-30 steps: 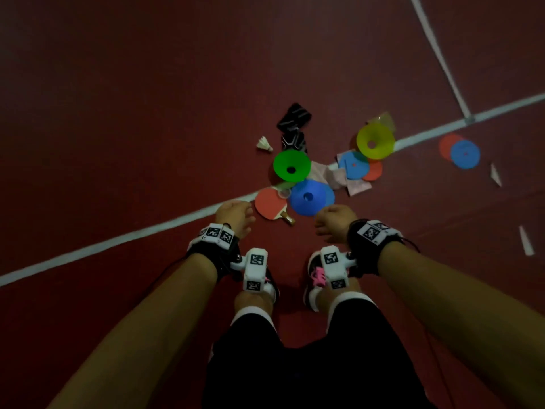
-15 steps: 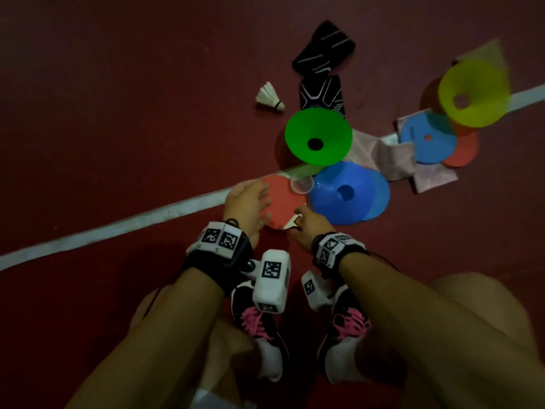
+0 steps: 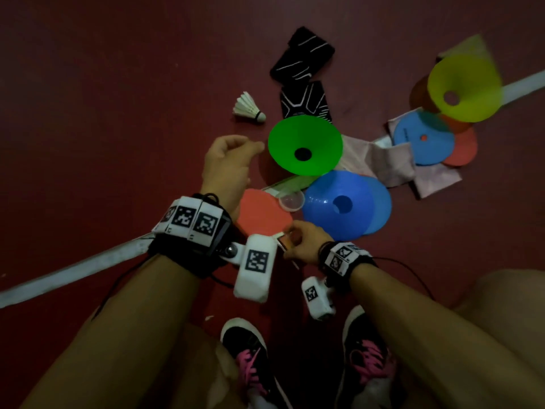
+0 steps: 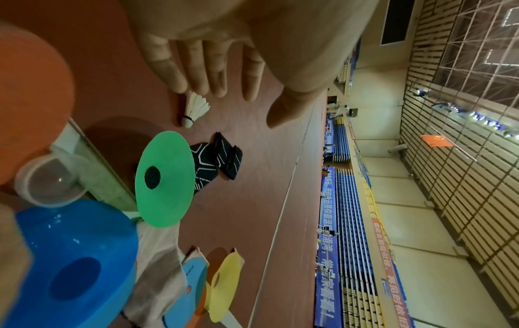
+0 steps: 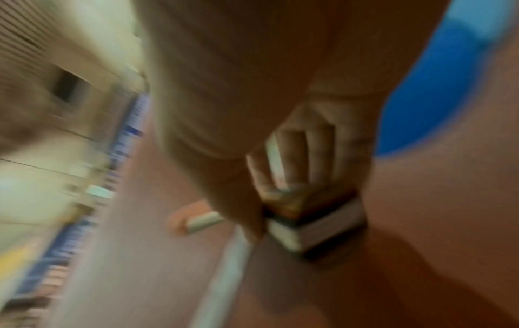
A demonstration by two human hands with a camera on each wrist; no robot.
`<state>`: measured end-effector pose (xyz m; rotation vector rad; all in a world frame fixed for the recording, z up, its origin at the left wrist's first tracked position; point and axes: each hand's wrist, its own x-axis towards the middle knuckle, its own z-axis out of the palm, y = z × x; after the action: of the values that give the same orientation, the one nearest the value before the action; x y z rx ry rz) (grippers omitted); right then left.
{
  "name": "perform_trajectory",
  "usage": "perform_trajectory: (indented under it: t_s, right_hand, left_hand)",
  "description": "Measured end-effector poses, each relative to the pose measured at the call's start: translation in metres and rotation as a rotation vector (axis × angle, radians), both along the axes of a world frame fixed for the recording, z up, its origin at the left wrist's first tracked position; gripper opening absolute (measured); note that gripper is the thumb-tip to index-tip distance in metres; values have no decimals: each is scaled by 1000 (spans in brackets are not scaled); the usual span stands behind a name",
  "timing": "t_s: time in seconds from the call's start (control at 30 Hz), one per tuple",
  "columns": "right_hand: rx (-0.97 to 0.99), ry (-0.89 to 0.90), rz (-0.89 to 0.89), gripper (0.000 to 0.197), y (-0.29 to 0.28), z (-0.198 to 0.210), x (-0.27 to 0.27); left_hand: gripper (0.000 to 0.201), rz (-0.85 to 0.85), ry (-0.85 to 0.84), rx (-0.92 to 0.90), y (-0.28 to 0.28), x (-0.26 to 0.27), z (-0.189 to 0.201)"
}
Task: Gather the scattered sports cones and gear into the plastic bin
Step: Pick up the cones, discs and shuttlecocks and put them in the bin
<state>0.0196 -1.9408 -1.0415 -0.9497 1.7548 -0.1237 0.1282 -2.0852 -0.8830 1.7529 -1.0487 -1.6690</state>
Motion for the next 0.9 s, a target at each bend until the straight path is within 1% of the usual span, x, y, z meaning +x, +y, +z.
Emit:
perform_trajectory:
  t_s: [0.03, 0.07, 0.13, 0.17, 0.2, 0.23, 0.27, 0.3, 0.33, 0.37, 0.4, 0.43, 0.5, 0.53, 0.57, 0.6, 0.63, 0.7, 0.73, 0.77, 0.8, 0.87, 0.9]
  right_hand:
    - [-17, -89, -49, 50, -7, 12, -4]
    - [-22, -218, -141, 46, -13, 25, -8]
    - [-8, -512, -376, 44, -18, 43, -20]
    - [10, -626, -472, 42, -19, 49, -26]
    - [13, -701, -549, 39, -19, 53, -32]
    - [-11, -748, -611, 36, -20, 59, -36]
    - [-57, -760, -655, 34, -21, 67, -38]
    - [-128, -768, -695, 33, -24, 78, -35]
    - [-196, -814, -740, 32, -26, 88, -30]
    - [-236, -900, -800, 32, -28, 97, -22]
    - [-262, -988, -852, 32, -30, 105, -14]
    - [-276, -1039, -879, 32, -31, 110, -6]
    - [-262, -1029, -907, 30, -33, 111, 2]
    - [-251, -994, -889, 25, -34, 113, 2]
    - [-245, -932, -855, 18, -35, 109, 1]
    - [-264, -835, -804, 9, -37, 104, -2]
    - [-301, -661, -745, 6, -37, 93, -6]
    - [-339, -168, -618, 21, -33, 59, -18]
    - [-306, 74, -564, 23, -29, 42, -25]
    - [-248, 258, -492, 25, -24, 28, -32]
    - [-158, 372, -380, 33, -17, 12, -40]
    - [23, 483, -75, 60, -1, -8, -51]
    - [54, 528, 65, 68, 6, -16, -53]
  left_hand:
    - [19, 4, -29, -30, -2, 3, -1]
    - [25, 7, -62, -69, -4, 7, -2]
    - [37, 26, -134, -170, -11, 12, -2]
    - [42, 43, -161, -214, -16, 14, -3]
    - [48, 60, -169, -237, -20, 15, -4]
    - [56, 65, -164, -227, -24, 15, -6]
    - [67, 48, -143, -174, -24, 13, -8]
    - [80, 4, -109, -84, -21, 8, -10]
    - [91, -42, -51, 21, -15, 3, -11]
    - [99, -67, 7, 107, -9, -2, -14]
    - [105, -71, 43, 145, -5, -6, -15]
    - [110, -41, 61, 145, -4, -9, -18]
    - [120, 71, 72, 134, -8, -8, -23]
    - [120, 108, 84, 122, -11, -8, -26]
    - [111, 119, 95, 87, -14, -9, -30]
    - [99, 121, 90, 38, -15, -9, -30]
    - [89, 119, 73, -4, -16, -10, -31]
    - [84, 120, 64, -53, -17, -13, -31]
    - [83, 130, 79, -55, -17, -15, -30]
    - [82, 137, 93, -47, -16, -15, -31]
    - [82, 129, 100, -39, -15, -16, -29]
    - [79, 84, 75, -48, -9, -16, -26]
    - [76, 62, 61, -62, -6, -16, -26]
